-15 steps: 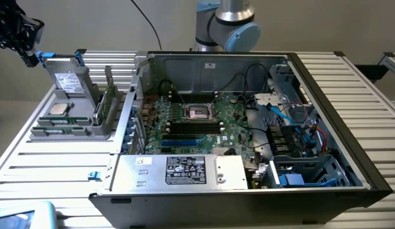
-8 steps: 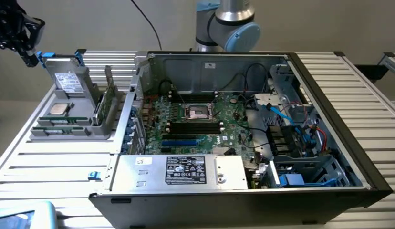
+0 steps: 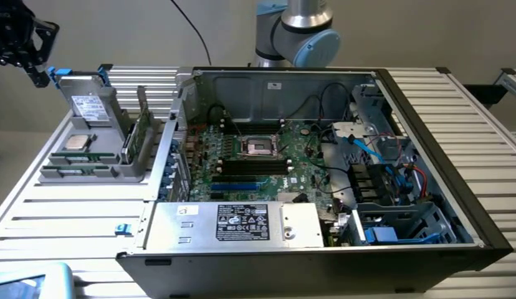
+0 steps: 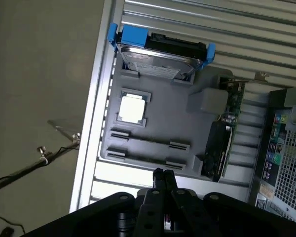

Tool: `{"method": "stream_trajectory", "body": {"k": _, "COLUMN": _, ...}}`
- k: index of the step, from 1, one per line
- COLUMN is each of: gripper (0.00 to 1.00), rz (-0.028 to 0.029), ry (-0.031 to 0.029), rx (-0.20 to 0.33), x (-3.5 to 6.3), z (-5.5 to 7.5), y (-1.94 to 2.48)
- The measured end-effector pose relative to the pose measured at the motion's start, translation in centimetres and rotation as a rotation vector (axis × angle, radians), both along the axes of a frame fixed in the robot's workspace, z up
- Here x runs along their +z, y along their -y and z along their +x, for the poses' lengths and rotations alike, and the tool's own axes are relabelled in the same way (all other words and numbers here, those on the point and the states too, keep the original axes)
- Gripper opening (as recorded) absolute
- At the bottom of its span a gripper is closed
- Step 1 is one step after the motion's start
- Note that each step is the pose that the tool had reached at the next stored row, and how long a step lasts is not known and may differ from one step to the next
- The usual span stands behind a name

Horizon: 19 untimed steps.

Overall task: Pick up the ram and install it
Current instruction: 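Pick up the ram and move it above insertion slot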

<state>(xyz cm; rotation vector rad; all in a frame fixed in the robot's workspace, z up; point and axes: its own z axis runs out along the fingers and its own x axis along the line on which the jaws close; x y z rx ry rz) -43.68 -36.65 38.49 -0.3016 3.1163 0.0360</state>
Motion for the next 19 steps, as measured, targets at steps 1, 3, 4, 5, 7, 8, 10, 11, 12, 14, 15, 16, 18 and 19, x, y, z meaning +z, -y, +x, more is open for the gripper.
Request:
{"method": "stream_trajectory", "body": {"k": 1, "gripper": 0.11, "rz": 0.0000, "ry": 0.0000, "rx": 0.018, "x": 0.00, "z": 0.00, "y": 0.00}}
{"method": "stream_trajectory", "body": {"k": 3, "gripper": 0.11, "rz": 0.0000, "ry": -0.0001, "rx": 0.056, "x": -0.01, "z": 0.00, "y": 0.00}}
{"method": "stream_trajectory", "body": {"k": 4, "gripper": 0.11, "rz": 0.0000, "ry": 0.0000, "rx": 0.073, "x": -0.02, "z": 0.00, "y": 0.00}}
{"method": "stream_trajectory", "body": {"k": 5, "gripper": 0.11, "rz": 0.0000, "ry": 0.0000, "rx": 0.091, "x": -0.02, "z": 0.00, "y": 0.00}}
{"method": "stream_trajectory", "body": {"k": 7, "gripper": 0.11, "rz": 0.0000, "ry": 0.0000, "rx": 0.127, "x": -0.03, "z": 0.00, "y": 0.00}}
{"method": "stream_trajectory", "body": {"k": 8, "gripper": 0.11, "rz": 0.0000, "ry": -0.0001, "rx": 0.146, "x": -0.03, "z": 0.00, "y": 0.00}}
{"method": "stream_trajectory", "body": {"k": 10, "gripper": 0.11, "rz": 0.0000, "ry": -0.0001, "rx": 0.183, "x": -0.04, "z": 0.00, "y": 0.00}}
{"method": "stream_trajectory", "body": {"k": 11, "gripper": 0.11, "rz": 0.0000, "ry": -0.0001, "rx": 0.201, "x": -0.05, "z": 0.00, "y": 0.00}}
{"method": "stream_trajectory", "body": {"k": 12, "gripper": 0.11, "rz": 0.0000, "ry": -0.0001, "rx": 0.219, "x": -0.05, "z": 0.00, "y": 0.00}}
{"method": "stream_trajectory", "body": {"k": 14, "gripper": 0.11, "rz": 0.0000, "ry": 0.0000, "rx": 0.255, "x": -0.07, "z": 0.00, "y": 0.00}}
{"method": "stream_trajectory", "body": {"k": 15, "gripper": 0.11, "rz": 0.0000, "ry": 0.0000, "rx": 0.273, "x": -0.08, "z": 0.00, "y": 0.00}}
{"method": "stream_trajectory", "body": {"k": 16, "gripper": 0.11, "rz": 0.0000, "ry": 0.0000, "rx": 0.292, "x": -0.08, "z": 0.00, "y": 0.00}}
{"method": "stream_trajectory", "body": {"k": 18, "gripper": 0.11, "rz": 0.0000, "ry": -0.0001, "rx": 0.328, "x": -0.09, "z": 0.00, "y": 0.00}}
{"method": "stream_trajectory", "body": {"k": 19, "gripper": 0.11, "rz": 0.0000, "ry": 0.0000, "rx": 0.345, "x": -0.10, "z": 0.00, "y": 0.00}}
